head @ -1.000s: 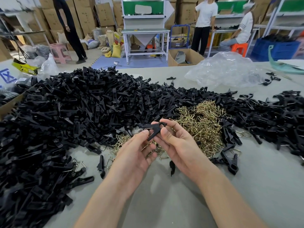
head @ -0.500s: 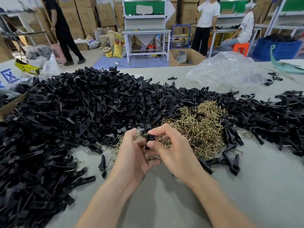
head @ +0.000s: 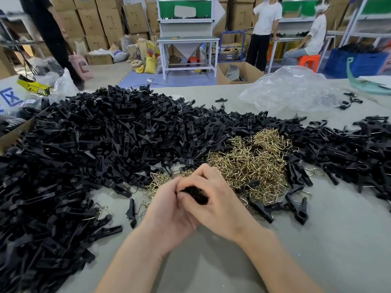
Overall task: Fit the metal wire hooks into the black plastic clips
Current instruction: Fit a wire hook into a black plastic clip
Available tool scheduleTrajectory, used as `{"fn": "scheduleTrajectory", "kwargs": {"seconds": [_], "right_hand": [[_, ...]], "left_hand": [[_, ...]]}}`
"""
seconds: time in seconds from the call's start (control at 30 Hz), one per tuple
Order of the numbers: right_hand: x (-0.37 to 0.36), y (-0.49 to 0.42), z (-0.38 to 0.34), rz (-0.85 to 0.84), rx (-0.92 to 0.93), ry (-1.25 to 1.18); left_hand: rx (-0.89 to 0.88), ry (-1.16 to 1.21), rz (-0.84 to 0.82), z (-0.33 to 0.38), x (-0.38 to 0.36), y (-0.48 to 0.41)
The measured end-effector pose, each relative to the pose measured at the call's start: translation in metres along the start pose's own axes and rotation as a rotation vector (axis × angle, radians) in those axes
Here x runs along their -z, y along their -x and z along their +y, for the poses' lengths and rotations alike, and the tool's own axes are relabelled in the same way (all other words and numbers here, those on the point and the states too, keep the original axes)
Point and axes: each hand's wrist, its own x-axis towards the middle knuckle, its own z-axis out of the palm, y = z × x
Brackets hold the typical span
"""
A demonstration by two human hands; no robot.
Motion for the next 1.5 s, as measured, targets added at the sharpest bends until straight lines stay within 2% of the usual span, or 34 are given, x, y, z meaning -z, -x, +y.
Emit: {"fn": "scheduleTrajectory", "kwargs": {"seconds": [0.37,0.7,1.2,1.37,1.5], "right_hand": [[-0.006,0.001,-0.001,-0.057,-0.036,-0.006],[-0.008,0.001,0.003,-0.076,-0.082,-0.082],[-0.009,0.002,0.005,-0.069,-0.05,-0.09],[-0.01,0.002,0.005,-0.021,-0.027,-0.047],[-0.003,-0.002,0.01,0.086,-0.059,-0.095]], "left_hand": [[-0.039,-0.028,0.062,-0.002,-0.01,0.001],[-0.128,-0.062,0.236,-0.006,-0.018,-0.002],[-0.19,-0.058,0.253,-0.01,-0.012,-0.004],[-0.184,-0.048,0.197,-0.006,-0.011,-0.004],[-0.208,-0.09,0.157,-0.002,-0.009,-0.003]]}}
